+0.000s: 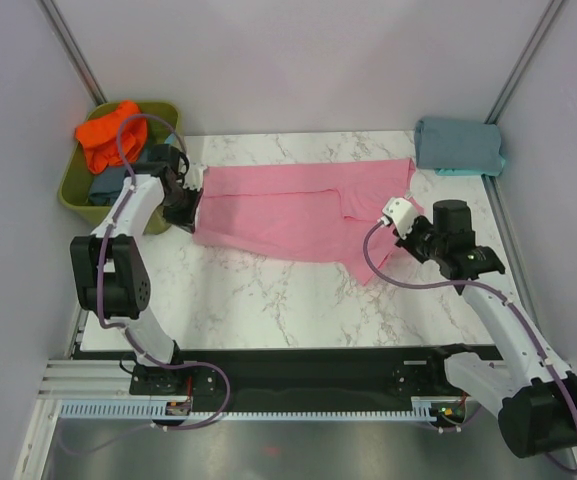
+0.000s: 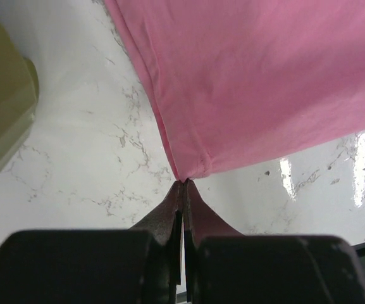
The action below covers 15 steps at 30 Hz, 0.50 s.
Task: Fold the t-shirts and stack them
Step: Fold the tshirt
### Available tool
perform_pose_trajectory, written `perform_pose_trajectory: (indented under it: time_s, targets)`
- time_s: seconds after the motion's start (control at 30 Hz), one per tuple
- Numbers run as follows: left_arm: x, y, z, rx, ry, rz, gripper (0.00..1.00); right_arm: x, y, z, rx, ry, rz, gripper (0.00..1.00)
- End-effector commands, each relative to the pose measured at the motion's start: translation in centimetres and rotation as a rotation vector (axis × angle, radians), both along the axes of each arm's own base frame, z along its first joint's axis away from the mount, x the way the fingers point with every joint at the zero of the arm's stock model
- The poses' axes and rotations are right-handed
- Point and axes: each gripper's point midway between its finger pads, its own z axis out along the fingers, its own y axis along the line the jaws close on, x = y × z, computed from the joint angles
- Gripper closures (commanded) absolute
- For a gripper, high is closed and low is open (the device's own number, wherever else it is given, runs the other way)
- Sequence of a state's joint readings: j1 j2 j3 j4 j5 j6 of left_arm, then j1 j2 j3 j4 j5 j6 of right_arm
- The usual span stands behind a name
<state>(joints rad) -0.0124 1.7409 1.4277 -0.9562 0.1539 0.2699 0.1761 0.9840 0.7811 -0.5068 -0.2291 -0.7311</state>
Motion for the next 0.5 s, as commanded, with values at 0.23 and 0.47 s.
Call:
perform_pose_trajectory:
  time_s: [0.23, 0.47]
  targets:
    - [4.7, 1.1, 0.6, 0.056, -0.031, -0.064, 0.98, 8.3, -2.0, 6.8, 0.080, -0.146, -0.146, 1.00]
    - [8.5, 0.7, 1.5, 0.030, -0.062, -0.051, 0.98, 13.4, -2.1, 7.8, 0.109, -0.166, -0.173, 1.00]
